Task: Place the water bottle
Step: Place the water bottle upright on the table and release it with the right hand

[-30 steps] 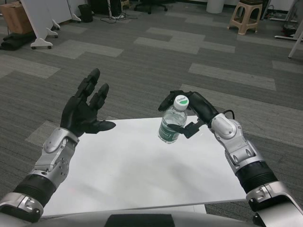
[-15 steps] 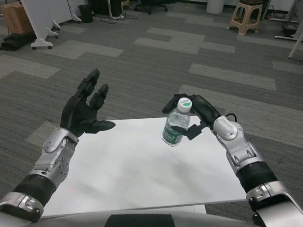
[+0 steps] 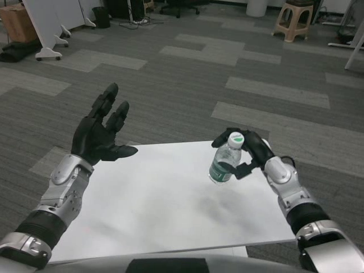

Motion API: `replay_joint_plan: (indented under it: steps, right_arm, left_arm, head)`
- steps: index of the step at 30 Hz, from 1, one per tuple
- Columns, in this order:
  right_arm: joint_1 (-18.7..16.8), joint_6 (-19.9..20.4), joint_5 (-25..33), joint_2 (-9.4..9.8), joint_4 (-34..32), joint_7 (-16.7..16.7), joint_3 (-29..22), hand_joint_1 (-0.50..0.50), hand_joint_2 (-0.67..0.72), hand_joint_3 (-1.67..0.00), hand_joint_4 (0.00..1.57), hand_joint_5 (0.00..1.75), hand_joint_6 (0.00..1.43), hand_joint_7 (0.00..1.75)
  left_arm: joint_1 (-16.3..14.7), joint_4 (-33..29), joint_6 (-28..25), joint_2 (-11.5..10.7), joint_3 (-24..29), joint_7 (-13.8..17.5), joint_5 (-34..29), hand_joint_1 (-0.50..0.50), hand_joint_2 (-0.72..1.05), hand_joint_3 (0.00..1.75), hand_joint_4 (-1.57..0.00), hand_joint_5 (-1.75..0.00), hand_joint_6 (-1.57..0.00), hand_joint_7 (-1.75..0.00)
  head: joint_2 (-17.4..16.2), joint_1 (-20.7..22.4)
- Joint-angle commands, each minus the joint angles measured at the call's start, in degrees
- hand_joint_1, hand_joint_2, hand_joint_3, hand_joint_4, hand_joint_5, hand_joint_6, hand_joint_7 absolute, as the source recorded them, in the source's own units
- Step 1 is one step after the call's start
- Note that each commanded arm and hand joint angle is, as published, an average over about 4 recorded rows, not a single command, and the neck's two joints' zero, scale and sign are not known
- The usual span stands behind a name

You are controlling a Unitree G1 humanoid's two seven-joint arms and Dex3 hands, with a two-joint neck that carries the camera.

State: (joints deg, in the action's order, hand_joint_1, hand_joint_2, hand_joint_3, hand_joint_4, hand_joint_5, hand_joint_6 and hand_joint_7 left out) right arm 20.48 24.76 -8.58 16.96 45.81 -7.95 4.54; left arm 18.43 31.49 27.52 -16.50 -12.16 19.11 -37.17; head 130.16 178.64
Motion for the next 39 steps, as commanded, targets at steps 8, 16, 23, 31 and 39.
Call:
replay_joint_plan:
  steps: [8, 16, 23, 31, 39]
  right_arm:
    - [1.8, 10.3, -5.6, -0.74, 13.0, 10.8, -2.9, -0.46, -0.48, -1.35, 1.57, 1.65, 1.31, 1.2]
    - [1.9, 10.8, -11.5, -1.01, 16.9, 14.9, -2.8, -0.46, -0.48, -1.35, 1.57, 1.65, 1.31, 1.26]
    - [2.0, 10.9, -16.6, -1.71, 18.1, 16.3, -2.8, -0.46, -0.48, -1.35, 1.57, 1.65, 1.31, 1.31]
    - [2.2, 10.9, -17.7, -2.17, 19.5, 16.6, -2.9, -0.46, -0.51, -1.35, 1.57, 1.65, 1.29, 1.36]
    - [0.9, 11.6, -16.8, -2.7, 19.8, 16.7, -8.0, -0.46, -0.54, -1.51, 0.47, 1.38, 0.94, 1.55]
  left_arm:
    - [1.2, 0.1, 0.3, -0.3, -0.1, -0.2, -0.4, -0.5, 0.34, 0.09, 0.0, 0.0, 0.0, 0.0]
    - [1.1, 0.0, 0.3, -0.3, -0.1, -0.2, -0.2, -0.5, 0.34, 0.09, 0.0, 0.0, 0.0, 0.0]
    - [1.1, -0.1, 0.3, -0.3, -0.3, -0.2, -0.2, -0.5, 0.34, 0.09, 0.0, 0.0, 0.0, 0.0]
    - [0.8, -0.3, 0.3, -0.2, -0.4, -0.2, -0.1, -0.5, 0.34, 0.09, 0.0, 0.0, 0.0, 0.0]
    - [0.6, -0.5, 0.3, -0.2, -0.3, -0.2, 0.0, -0.5, 0.34, 0.09, 0.0, 0.0, 0.0, 0.0]
  head:
    - [0.4, -0.9]
    - [0.3, -0.8]
    - [0.3, -1.1]
    - [0.1, -1.0]
    - [0.1, -1.1]
